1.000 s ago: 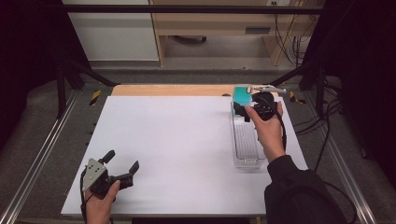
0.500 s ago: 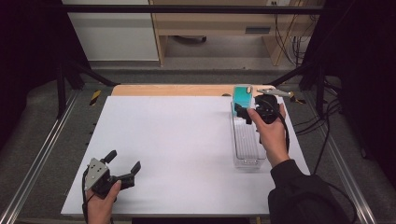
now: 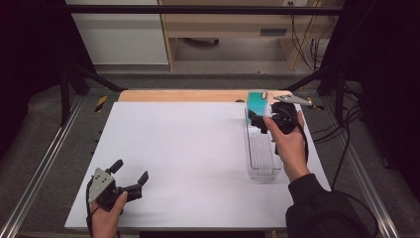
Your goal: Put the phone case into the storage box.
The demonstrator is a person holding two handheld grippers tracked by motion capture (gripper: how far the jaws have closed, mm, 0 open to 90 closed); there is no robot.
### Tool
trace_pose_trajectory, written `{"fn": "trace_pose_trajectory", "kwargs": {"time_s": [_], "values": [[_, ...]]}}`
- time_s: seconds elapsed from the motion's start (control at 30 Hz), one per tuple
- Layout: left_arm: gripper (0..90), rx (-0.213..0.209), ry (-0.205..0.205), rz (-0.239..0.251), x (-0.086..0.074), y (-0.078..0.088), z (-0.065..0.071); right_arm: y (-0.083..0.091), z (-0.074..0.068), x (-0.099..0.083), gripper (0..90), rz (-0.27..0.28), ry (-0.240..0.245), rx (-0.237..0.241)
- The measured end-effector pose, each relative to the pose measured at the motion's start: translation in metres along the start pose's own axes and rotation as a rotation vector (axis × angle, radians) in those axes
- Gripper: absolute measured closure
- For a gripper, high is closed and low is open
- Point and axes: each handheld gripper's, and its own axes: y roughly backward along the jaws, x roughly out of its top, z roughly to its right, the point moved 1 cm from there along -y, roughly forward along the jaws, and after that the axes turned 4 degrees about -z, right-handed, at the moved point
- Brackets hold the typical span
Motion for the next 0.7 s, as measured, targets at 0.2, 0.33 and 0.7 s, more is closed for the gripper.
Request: {"fn": "trace_pose_trajectory", "kwargs": {"time_s": [0.2, 0.33, 0.7], "values": [[0.6, 0.004, 0.001, -0.002, 0.000, 0.002, -0.001, 0.013, 0.004, -0.001, 3.5, 0.029, -0.007, 0.009], [0.6, 0.001, 0.003, -0.004, 0.000, 0.002, -0.003, 0.020, 0.008, -0.003, 3.3, 0.044, 0.002, 0.010], [0.6, 0.012, 0.024, 0.000, 0.000, 0.006, -0.011, 0.040, 0.022, -0.007, 3.3, 0.096, -0.010, 0.007]]}}
